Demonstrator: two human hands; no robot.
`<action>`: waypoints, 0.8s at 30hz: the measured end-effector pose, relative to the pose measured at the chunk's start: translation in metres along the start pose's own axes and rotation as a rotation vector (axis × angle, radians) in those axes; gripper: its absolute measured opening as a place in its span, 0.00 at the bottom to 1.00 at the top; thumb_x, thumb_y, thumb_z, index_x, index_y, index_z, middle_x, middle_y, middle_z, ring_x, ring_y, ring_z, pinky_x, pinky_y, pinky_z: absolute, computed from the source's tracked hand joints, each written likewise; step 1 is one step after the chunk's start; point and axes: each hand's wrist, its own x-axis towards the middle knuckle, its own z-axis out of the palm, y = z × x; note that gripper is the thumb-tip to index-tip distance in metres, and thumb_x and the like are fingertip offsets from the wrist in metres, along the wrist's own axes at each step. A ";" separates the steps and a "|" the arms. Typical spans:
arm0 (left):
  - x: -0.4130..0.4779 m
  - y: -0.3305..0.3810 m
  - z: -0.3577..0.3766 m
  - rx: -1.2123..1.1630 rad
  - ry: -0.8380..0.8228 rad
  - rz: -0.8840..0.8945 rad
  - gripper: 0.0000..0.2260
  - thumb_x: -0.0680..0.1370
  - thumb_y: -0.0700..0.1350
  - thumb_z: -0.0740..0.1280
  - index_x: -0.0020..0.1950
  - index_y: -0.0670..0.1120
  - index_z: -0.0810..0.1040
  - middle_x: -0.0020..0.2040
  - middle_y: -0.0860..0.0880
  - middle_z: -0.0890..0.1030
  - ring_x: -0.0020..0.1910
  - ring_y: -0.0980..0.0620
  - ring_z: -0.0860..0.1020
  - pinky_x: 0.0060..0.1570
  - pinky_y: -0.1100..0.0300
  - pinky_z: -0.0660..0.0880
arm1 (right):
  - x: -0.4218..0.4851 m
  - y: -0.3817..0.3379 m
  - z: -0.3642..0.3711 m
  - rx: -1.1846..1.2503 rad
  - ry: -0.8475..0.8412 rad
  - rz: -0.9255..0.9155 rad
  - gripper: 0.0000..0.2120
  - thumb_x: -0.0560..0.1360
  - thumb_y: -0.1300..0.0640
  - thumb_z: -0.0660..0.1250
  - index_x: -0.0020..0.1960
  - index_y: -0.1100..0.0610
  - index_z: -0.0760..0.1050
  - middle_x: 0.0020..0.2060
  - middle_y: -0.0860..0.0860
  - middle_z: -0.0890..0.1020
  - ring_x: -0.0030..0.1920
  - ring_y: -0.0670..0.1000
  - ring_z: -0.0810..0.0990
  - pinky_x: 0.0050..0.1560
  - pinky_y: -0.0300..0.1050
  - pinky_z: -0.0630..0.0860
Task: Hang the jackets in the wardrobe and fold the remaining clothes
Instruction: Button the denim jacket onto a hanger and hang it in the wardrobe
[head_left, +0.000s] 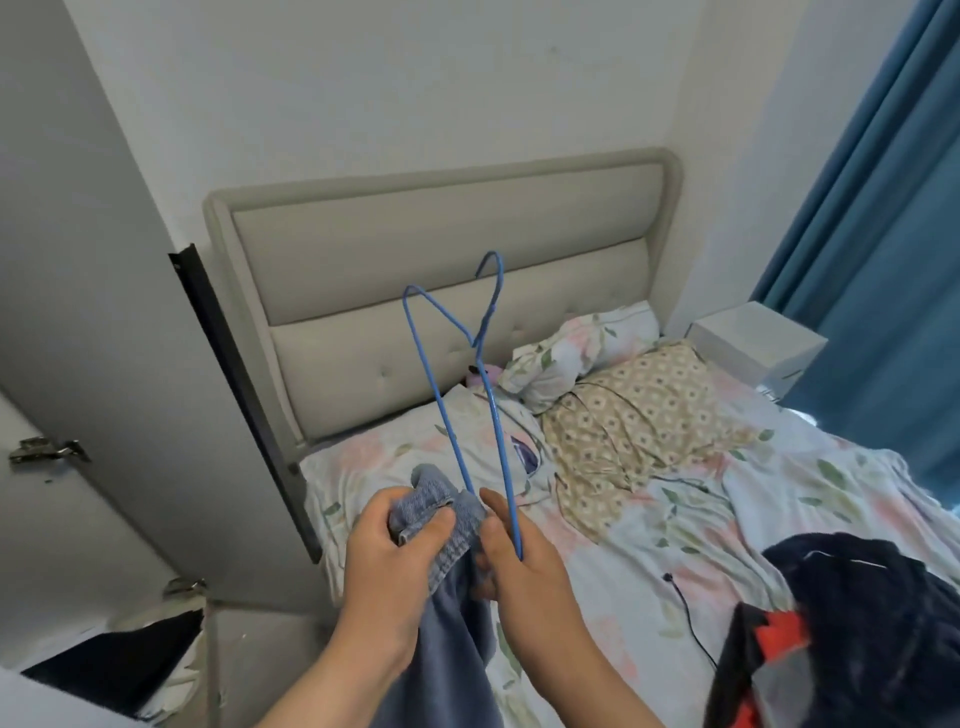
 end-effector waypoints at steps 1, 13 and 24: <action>0.003 0.000 0.006 -0.008 -0.033 -0.009 0.11 0.64 0.50 0.76 0.44 0.51 0.81 0.42 0.43 0.84 0.43 0.41 0.83 0.47 0.42 0.80 | 0.002 -0.004 -0.003 0.008 0.005 0.002 0.13 0.82 0.51 0.61 0.63 0.39 0.76 0.45 0.37 0.84 0.48 0.40 0.82 0.54 0.46 0.80; 0.069 -0.032 0.058 -0.179 -0.553 -0.309 0.11 0.72 0.47 0.73 0.51 0.44 0.85 0.48 0.36 0.84 0.46 0.38 0.84 0.41 0.53 0.81 | 0.049 0.003 -0.044 0.168 0.225 0.079 0.16 0.78 0.66 0.63 0.56 0.51 0.83 0.42 0.49 0.87 0.40 0.47 0.84 0.41 0.39 0.79; 0.196 -0.042 0.074 -0.018 -0.642 -0.396 0.09 0.78 0.31 0.64 0.45 0.43 0.81 0.41 0.42 0.85 0.39 0.46 0.83 0.49 0.48 0.77 | 0.105 0.024 -0.043 0.645 0.722 0.140 0.16 0.73 0.78 0.57 0.49 0.67 0.82 0.39 0.63 0.81 0.35 0.57 0.81 0.35 0.45 0.79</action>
